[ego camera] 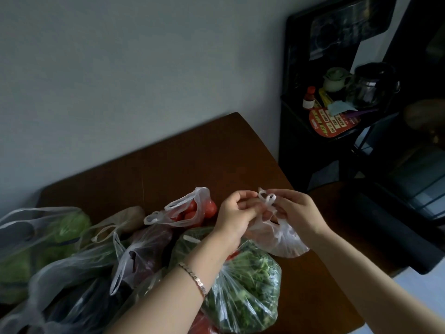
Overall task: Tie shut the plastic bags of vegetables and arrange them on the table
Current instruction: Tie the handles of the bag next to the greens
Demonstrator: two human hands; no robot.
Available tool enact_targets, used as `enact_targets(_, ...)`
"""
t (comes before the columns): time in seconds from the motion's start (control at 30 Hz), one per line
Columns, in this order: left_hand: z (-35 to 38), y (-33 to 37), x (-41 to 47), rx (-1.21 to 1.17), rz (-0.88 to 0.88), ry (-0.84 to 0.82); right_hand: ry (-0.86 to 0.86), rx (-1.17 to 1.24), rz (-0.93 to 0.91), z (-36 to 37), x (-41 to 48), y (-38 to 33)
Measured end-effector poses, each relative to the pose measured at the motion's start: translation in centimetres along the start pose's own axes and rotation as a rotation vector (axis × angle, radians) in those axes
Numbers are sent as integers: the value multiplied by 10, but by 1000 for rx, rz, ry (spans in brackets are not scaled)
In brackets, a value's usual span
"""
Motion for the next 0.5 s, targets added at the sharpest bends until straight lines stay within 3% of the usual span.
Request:
enact_targets(0.17, 1, -12, 5, -78, -156, -19, -76, 95, -13, 15, -8, 4)
enact_targets(0.23, -1, -15, 6, -60, -190, -25, -79, -24, -79, 14, -8, 5)
enact_targets(0.3, -2, -16, 7, -30, -163, -37, -56, -118, -132, 12, -6, 6)
enact_targets(0.5, -11, -6, 7, 213, 91, 48, 140, -7, -108, 3, -5, 10)
Point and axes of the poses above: each hand's wrist, its own x-axis towards the middle knuckle, its own z-axis out of the palm, y = z × x, the point moved 6 cm from there along x, towards the middle knuckle, and after that the axes turned 2 degrees about y, right-handed, at the moved point
